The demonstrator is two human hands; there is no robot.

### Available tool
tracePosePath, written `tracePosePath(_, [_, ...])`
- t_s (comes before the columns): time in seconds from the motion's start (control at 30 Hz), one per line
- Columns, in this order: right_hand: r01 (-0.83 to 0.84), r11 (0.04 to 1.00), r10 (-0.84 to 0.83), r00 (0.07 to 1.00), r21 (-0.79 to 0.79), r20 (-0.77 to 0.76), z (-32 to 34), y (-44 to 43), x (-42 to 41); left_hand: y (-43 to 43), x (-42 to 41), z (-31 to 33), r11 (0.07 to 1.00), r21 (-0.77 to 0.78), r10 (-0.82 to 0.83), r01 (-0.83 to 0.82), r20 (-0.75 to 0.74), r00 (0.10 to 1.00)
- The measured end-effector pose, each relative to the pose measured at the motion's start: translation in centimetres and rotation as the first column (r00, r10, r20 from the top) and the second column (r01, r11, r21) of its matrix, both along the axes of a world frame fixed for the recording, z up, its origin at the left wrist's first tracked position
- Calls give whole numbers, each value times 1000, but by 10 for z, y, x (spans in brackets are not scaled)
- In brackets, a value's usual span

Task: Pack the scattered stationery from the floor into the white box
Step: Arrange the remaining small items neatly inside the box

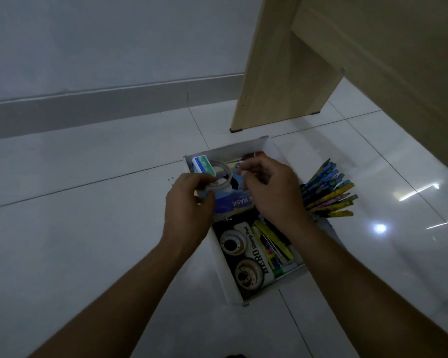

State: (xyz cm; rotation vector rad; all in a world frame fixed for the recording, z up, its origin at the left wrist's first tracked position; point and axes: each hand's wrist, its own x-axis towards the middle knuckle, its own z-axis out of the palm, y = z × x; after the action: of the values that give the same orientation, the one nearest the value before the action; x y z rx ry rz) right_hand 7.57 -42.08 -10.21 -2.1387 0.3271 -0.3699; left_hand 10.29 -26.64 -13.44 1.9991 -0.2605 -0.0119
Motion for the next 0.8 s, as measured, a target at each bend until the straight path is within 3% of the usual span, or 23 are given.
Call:
tracePosePath(0.1, [41,999,-42,995,9,87,14,-8,-34,7,-14,-10,998,27,63,-63,1,998])
tracePosePath(0.27, [300,950,-312,915,85,256,9,-33,-91,9,-40,-15,998,-35,44,-52,-208,977])
tracePosePath(0.37, [477,879,-455,845,-11,281,-12,-52,-117,7,-50,-12,994,-109,-6,-19,-230,973])
tracePosePath(0.47, [520,851,-486,833,-73,266,-31,-61,-133,7,-57,-8,987,-148,-104,64,-278,955])
tracePosePath(0.53, [524,848,-512,848,-72,137,-44,-67,-134,8,-62,-8,978,-185,-157,97,-342,927])
tracePosePath(0.6, [477,877,-480,867,-55,-133,-52,-73,-130,10,-63,-12,970,-226,-174,91,-384,907])
tracePosePath(0.67, [453,886,-398,854,102,-335,-50,-76,-123,11,-61,-13,965,-249,-185,89,-395,900])
tracePosePath(0.73, [485,816,-336,840,313,-427,-42,-79,-119,13,-60,-13,961,-261,-192,94,-383,904])
tracePosePath(0.8, [494,756,-243,821,429,-517,-36,-85,-116,17,-61,-14,963,-256,-183,90,-368,912])
